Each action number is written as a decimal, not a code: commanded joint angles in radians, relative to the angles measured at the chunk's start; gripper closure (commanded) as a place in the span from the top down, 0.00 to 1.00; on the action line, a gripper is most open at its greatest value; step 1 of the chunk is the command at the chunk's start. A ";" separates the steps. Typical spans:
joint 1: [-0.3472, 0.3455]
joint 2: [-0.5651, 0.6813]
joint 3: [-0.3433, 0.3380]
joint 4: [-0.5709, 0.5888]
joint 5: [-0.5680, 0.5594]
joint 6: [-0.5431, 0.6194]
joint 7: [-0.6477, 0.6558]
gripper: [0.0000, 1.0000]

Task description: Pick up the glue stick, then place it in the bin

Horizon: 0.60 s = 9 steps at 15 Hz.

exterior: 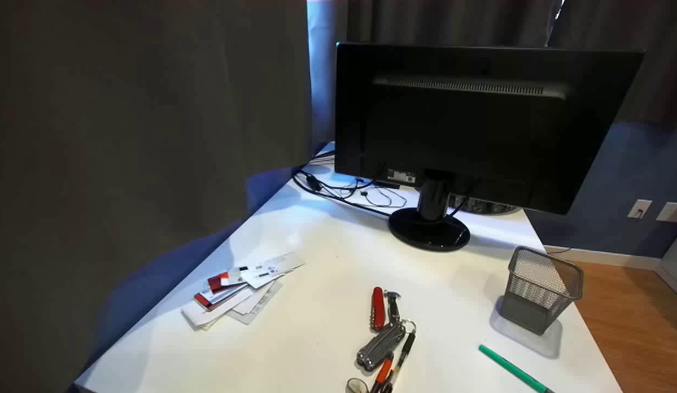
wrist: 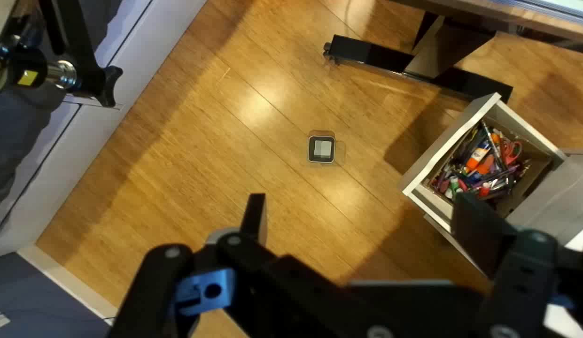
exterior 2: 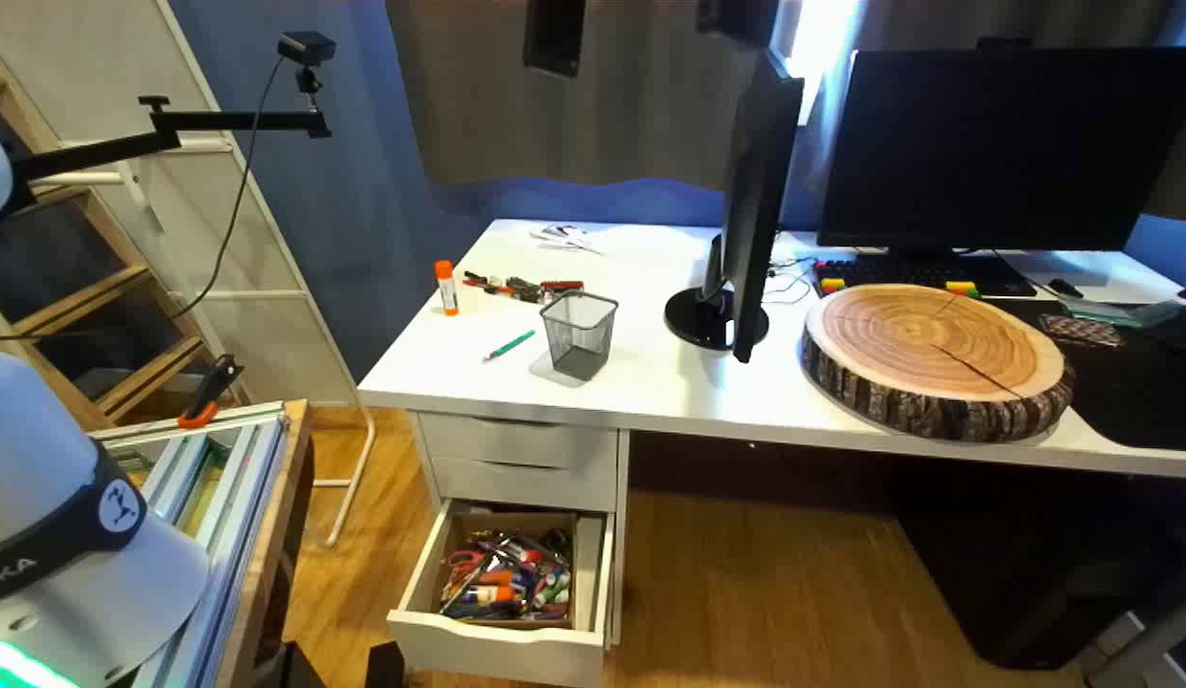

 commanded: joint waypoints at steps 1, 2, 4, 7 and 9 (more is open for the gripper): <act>0.011 0.000 -0.008 0.003 -0.002 -0.003 0.003 1.00; 0.011 0.000 -0.008 0.003 -0.002 -0.003 0.003 1.00; 0.011 0.000 -0.008 0.003 -0.002 -0.003 0.003 1.00; 0.011 0.014 0.009 0.010 -0.033 -0.032 0.019 1.00; 0.026 0.033 0.037 0.012 -0.055 -0.083 0.024 1.00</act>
